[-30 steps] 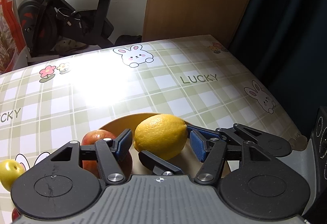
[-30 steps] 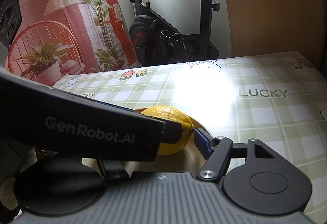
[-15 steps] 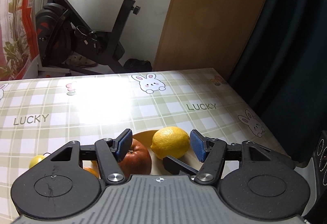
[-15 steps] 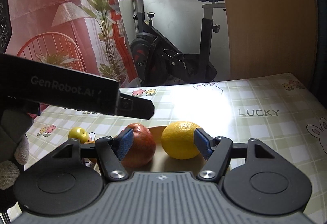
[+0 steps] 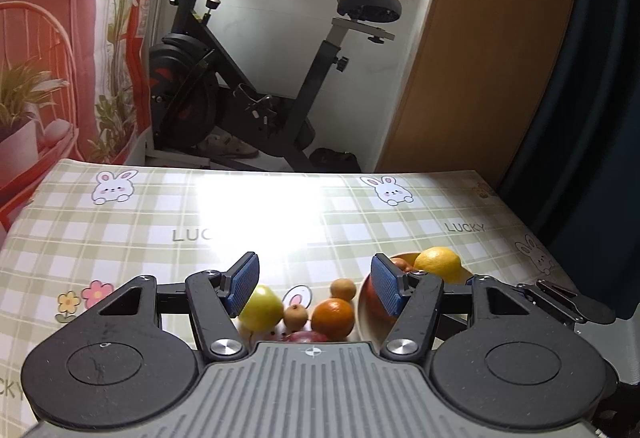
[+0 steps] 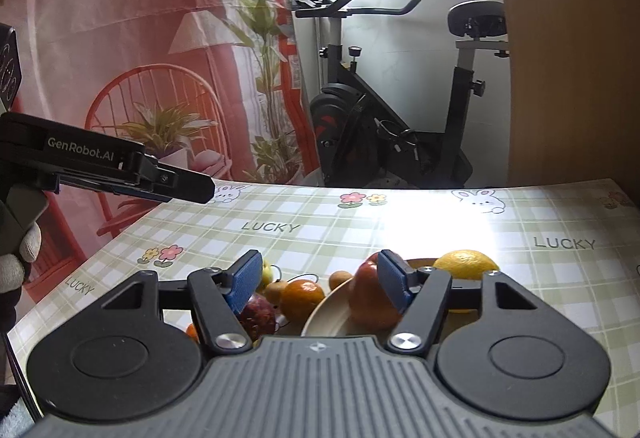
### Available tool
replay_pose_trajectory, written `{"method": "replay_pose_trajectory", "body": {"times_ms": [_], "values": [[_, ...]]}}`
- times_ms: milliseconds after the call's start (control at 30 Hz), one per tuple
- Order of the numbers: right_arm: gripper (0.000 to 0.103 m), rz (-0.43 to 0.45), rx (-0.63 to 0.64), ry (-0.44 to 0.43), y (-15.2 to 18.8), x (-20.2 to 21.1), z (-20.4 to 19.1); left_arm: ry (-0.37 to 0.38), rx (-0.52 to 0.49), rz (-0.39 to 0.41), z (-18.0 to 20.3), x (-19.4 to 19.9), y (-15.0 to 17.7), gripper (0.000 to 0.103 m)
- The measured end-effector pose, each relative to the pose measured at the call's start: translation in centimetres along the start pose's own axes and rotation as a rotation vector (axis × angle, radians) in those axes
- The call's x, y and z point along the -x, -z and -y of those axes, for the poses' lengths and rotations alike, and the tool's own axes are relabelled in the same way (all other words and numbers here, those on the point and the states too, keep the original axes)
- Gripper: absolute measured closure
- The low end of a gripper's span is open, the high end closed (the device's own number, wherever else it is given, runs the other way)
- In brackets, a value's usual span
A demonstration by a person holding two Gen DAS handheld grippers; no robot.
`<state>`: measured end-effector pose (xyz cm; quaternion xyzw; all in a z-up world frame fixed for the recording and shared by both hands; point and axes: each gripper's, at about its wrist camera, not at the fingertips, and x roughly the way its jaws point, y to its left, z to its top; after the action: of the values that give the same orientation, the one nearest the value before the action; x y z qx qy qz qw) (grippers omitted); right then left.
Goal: Organize fruits
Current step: 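Move the left tool back to the green apple and close on it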
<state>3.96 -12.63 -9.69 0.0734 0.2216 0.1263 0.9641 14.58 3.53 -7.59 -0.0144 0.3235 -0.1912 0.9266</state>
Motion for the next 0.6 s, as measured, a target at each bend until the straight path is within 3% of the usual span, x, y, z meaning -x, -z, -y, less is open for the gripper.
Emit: {"method": "replay_pose_trajectory", "body": {"times_ms": [233, 433, 600], "values": [[0.045, -0.072, 0.064, -0.068, 2.0, -1.3, -3.5, -0.011, -0.005, -0.019, -2.5, 1.8, 2.1, 0.039], [0.046, -0.166, 0.188, -0.112, 4.9, -2.6, -7.0, -0.007, 0.032, -0.065, -3.8, 1.2, 4.5, 0.039], [0.046, -0.192, 0.262, -0.116, 6.1, -4.0, -8.2, 0.008, 0.050, -0.091, -4.6, 1.3, 6.5, 0.040]]}}
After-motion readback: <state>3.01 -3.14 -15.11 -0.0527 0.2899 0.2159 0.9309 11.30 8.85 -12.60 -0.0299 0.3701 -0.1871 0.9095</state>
